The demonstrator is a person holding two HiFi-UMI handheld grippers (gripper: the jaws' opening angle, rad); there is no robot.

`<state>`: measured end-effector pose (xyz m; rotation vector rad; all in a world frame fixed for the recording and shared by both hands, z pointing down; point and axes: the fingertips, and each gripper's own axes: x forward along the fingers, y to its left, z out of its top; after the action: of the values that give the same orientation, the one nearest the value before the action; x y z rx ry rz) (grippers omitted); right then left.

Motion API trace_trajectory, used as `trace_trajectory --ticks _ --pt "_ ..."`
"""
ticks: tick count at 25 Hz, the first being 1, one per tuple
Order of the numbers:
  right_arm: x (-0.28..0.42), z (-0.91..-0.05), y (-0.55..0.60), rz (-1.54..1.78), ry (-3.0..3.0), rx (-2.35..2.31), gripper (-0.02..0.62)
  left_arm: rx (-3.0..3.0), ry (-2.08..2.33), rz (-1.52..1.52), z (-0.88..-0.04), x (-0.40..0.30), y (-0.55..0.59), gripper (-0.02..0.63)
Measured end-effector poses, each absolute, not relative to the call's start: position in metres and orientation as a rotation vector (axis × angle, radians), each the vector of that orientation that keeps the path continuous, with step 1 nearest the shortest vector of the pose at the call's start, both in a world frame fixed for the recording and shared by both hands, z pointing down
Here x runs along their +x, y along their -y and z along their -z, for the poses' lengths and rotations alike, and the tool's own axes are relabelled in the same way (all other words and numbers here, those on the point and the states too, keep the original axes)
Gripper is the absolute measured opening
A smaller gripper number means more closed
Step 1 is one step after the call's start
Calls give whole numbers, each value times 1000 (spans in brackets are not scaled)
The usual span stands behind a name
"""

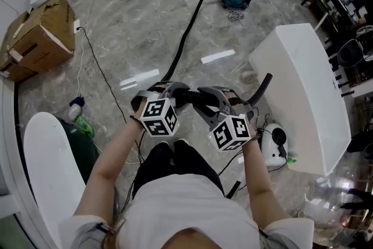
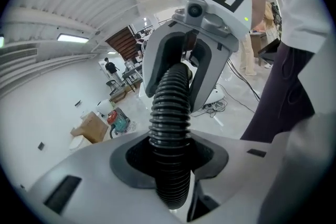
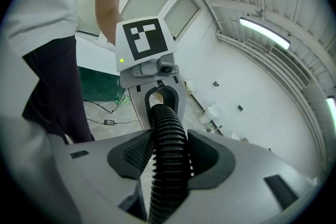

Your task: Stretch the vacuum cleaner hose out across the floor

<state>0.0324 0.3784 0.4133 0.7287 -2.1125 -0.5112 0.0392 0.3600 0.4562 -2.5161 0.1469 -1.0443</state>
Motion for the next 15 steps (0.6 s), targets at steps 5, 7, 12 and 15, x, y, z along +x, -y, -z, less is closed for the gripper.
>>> trace_trajectory --ticks 5,7,12,15 --pt "35 -408 -373 562 2083 781 207 -2594 -224 1015 -456 40 -356 152" --pt "36 -403 -370 588 2071 800 219 -2624 -252 999 -455 40 -353 152" --pt "34 -392 -364 609 2082 847 236 -2669 -320 989 -459 32 -341 152" --pt "44 -374 -363 538 2171 963 236 -2777 -407 954 -461 22 -331 152"
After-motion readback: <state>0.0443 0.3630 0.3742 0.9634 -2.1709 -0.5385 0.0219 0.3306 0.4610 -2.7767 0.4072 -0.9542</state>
